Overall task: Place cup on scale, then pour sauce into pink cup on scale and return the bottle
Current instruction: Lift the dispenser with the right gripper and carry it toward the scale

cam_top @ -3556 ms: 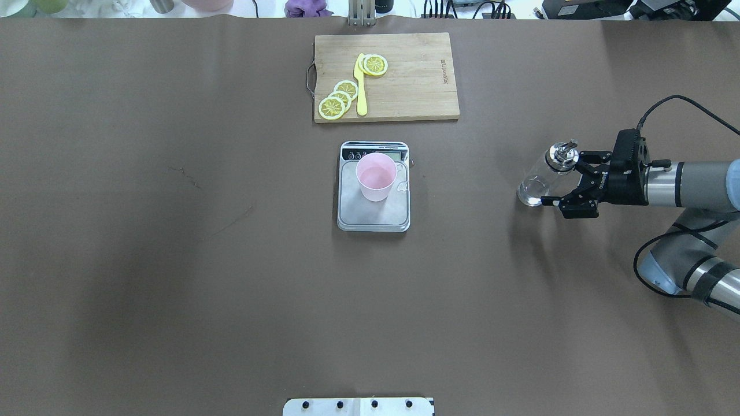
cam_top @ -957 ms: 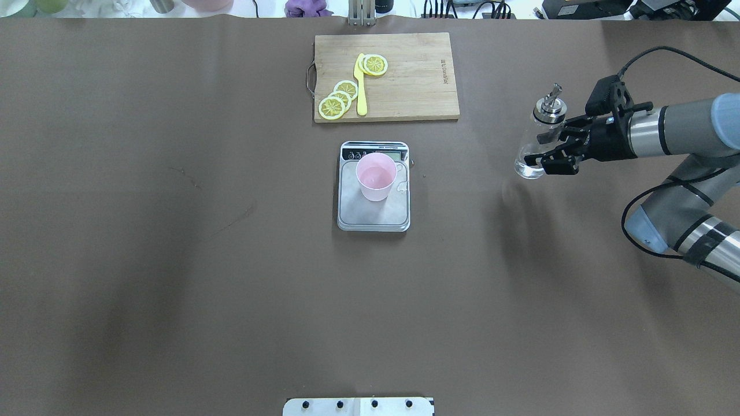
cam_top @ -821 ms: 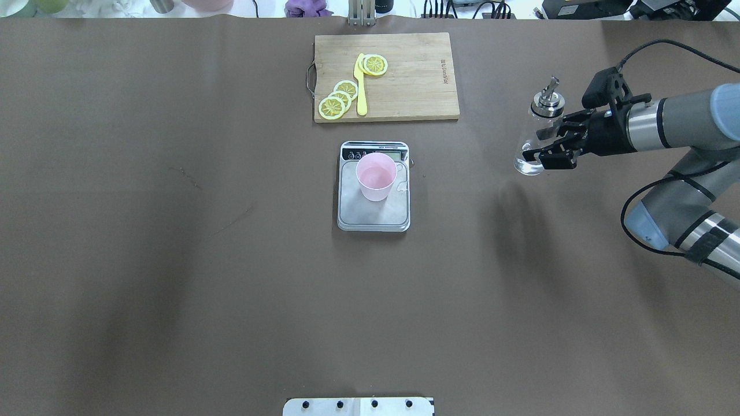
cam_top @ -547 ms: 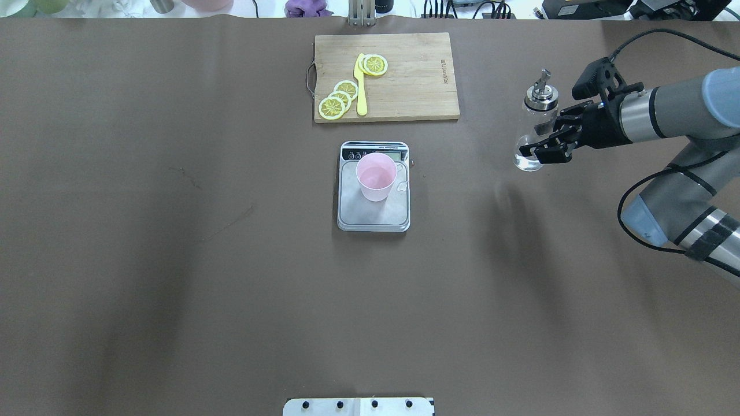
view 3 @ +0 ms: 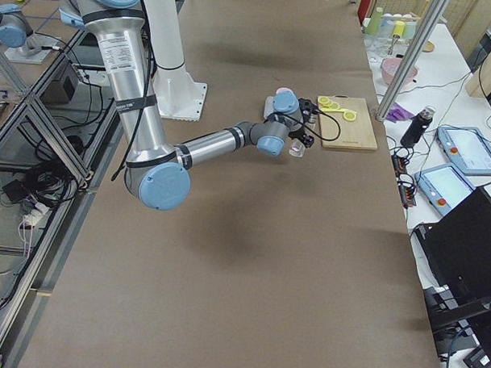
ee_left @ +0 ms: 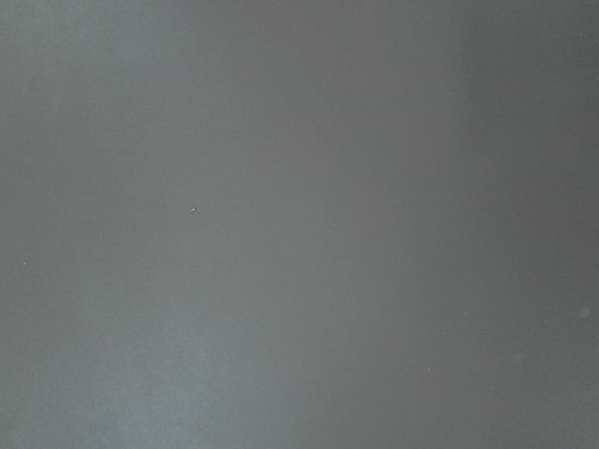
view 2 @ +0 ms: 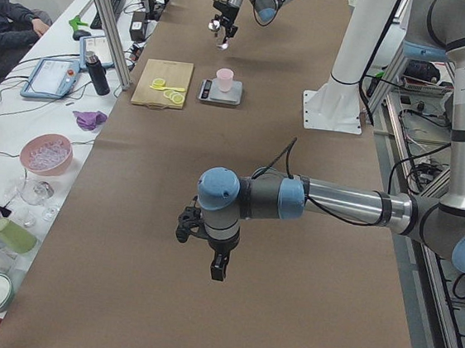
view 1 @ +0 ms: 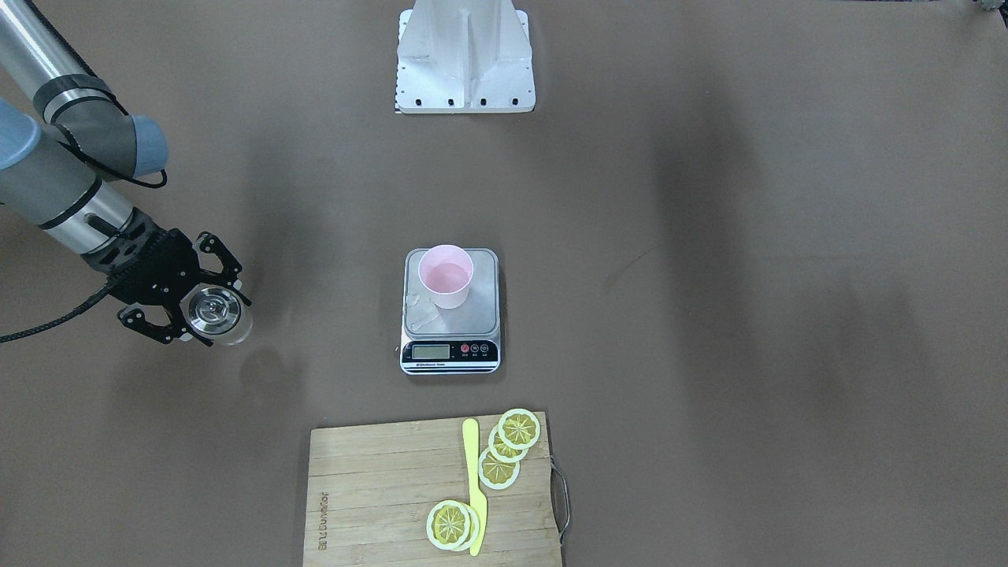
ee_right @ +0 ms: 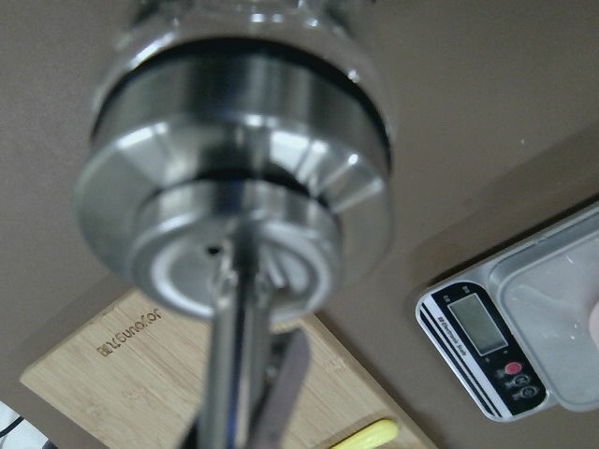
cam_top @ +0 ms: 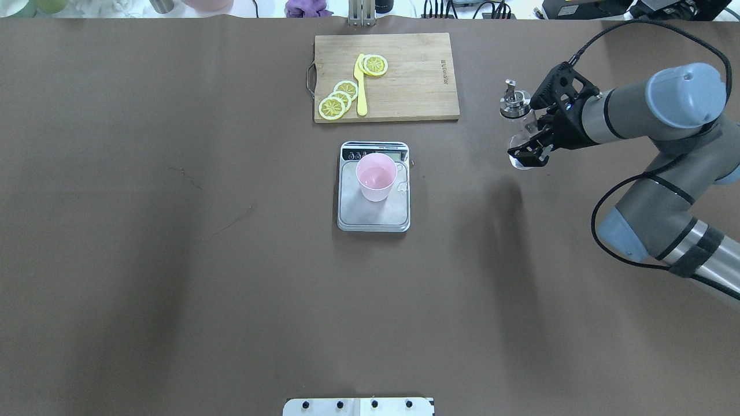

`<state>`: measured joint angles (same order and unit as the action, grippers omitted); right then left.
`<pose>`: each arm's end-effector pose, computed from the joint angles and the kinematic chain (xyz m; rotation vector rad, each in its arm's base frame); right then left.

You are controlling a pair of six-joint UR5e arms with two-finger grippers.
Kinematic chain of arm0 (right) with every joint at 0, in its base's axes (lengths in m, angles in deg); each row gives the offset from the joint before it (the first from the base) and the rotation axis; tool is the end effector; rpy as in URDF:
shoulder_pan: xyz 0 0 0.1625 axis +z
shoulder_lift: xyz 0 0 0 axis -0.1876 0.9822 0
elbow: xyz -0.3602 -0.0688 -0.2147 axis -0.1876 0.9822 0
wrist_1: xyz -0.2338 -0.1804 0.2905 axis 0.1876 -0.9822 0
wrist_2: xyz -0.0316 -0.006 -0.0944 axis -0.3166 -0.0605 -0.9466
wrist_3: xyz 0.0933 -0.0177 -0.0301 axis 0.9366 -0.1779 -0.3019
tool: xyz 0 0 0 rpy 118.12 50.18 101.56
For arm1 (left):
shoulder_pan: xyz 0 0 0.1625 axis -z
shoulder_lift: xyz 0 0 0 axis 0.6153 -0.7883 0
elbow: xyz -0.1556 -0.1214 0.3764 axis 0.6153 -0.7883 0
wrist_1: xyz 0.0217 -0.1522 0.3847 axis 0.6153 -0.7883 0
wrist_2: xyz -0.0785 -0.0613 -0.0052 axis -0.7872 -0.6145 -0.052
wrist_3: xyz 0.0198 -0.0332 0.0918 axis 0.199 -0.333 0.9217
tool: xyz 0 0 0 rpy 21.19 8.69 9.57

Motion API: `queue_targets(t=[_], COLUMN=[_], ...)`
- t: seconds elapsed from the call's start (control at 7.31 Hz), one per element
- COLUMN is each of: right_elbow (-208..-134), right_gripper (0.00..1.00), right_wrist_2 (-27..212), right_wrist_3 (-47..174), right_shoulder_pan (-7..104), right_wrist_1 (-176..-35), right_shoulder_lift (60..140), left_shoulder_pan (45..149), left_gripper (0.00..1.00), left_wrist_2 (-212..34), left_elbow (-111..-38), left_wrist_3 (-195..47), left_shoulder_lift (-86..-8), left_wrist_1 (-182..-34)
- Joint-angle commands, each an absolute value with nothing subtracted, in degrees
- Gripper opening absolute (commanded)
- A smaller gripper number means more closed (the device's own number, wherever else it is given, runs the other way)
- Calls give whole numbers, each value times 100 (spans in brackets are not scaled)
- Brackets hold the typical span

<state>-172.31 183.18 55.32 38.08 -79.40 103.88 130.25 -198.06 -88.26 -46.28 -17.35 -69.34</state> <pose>-0.3349 -0.5257 0.3905 0.8014 -0.7922 -0.7269 -0.0843 -0.4002 0.6395 -0.0382 0.7212 0.1306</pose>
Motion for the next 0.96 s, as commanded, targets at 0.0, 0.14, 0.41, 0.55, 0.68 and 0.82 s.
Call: queue_targets(t=[0.0,0.14,0.41,0.55,0.68,0.82], right_elbow=[-17918,-18104,-18351,-18360,-18386,-18474], right_gripper=[0,0,0,0,0,0], right_wrist_2=[17264,16962,16540,16311,16205,15995], right_wrist_3=[5118,4969,4942,4942,4933,4924], right_shoulder_pan=[3307,3139,2849,2673,2637,2532], right_wrist_1=[-9195,-9679,-10480,-10588,-10902,-11436], right_shoulder_lift=[10339,10234,10014,9996,9900,9734], left_shoulder_pan=[13026,13026,13026,13026,13026,13026], left_gripper=[99,99,99,99,99,99], left_wrist_2=[-19805,-19805,-19805,-19814,-19805,-19814], left_elbow=[-8791,-8782,-8730,-8669,-8642,-8607], left_wrist_3=[-4627,-4627,-4636,-4628,-4627,-4627], left_shoulder_lift=[-1721,-1721,-1721,-1729,-1721,-1721], left_wrist_1=[-6934,-6925,-6908,-6908,-6908,-6908])
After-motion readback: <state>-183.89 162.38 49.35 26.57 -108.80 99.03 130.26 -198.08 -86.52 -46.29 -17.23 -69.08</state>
